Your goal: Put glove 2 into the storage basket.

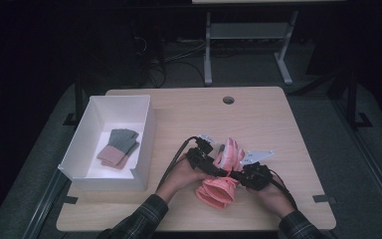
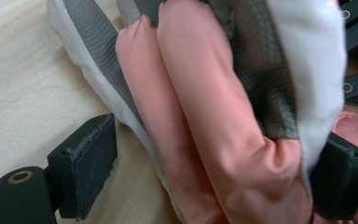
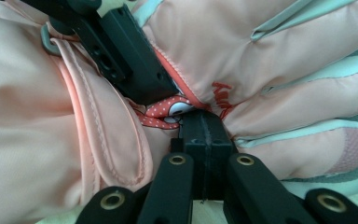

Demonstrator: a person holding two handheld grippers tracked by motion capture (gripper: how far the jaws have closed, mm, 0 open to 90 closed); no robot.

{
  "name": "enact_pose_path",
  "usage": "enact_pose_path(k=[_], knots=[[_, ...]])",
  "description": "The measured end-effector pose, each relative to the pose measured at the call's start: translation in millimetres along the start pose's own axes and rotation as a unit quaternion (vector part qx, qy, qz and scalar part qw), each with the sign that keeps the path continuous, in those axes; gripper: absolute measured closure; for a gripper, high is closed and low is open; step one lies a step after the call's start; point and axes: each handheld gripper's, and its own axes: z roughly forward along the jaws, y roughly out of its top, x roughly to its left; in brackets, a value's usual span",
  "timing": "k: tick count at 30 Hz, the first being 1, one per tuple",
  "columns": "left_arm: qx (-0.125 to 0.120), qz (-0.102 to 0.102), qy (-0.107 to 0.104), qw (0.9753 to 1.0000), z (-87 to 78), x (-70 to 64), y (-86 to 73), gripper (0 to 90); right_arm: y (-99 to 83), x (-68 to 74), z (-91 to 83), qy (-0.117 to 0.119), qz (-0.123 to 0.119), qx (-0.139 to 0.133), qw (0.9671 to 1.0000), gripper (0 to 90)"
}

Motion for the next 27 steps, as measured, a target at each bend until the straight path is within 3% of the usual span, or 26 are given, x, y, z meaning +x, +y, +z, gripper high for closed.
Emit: enact_pose_path(k=[4, 9, 10, 14, 17, 18, 22, 23, 27], knots=[[-0.003, -0.013, -0.012, 0.9998, 2.4, 1.8, -1.7, 12.4, 0.0, 0.2, 0.1, 0.000, -0.001, 0.000, 1.0000, 90.0], [-0.002, -0.011, -0.019, 0.9998, 3.4, 1.0, -1.5, 13.8, -0.2, -0.2, 0.4, 0.002, 0.000, 0.000, 1.0000, 90.0], [-0.001, -0.011, -0.029, 0.9995, 3.9, 1.4, -1.5, 15.0, -0.3, -0.2, 0.3, 0.002, 0.000, 0.000, 1.0000, 90.0], [0.002, -0.024, -0.061, 0.9978, 5.1, 4.4, -2.0, 25.3, -0.7, -0.6, 0.5, 0.003, 0.000, -0.001, 1.0000, 90.0], [0.001, -0.029, -0.072, 0.9970, 5.5, 5.9, -2.7, 29.5, -0.7, -0.5, 0.3, 0.003, 0.000, 0.000, 1.0000, 90.0], [0.005, -0.033, -0.081, 0.9962, 5.0, 7.5, -2.9, 34.7, -0.8, -0.4, 0.7, 0.003, -0.001, -0.001, 1.0000, 90.0], [0.006, -0.034, -0.088, 0.9955, 2.9, 9.4, -3.4, 44.3, -0.9, -1.1, 1.3, 0.005, -0.002, -0.003, 1.0000, 90.0], [0.007, -0.034, -0.090, 0.9954, 1.8, 10.0, -3.2, 52.4, -1.5, -1.7, 1.1, 0.007, 0.003, -0.005, 1.0000, 90.0], [0.006, -0.035, -0.092, 0.9951, 0.0, 10.1, -3.0, 58.9, -2.3, -3.6, -1.2, 0.012, -0.002, -0.009, 0.9999, 90.0]])
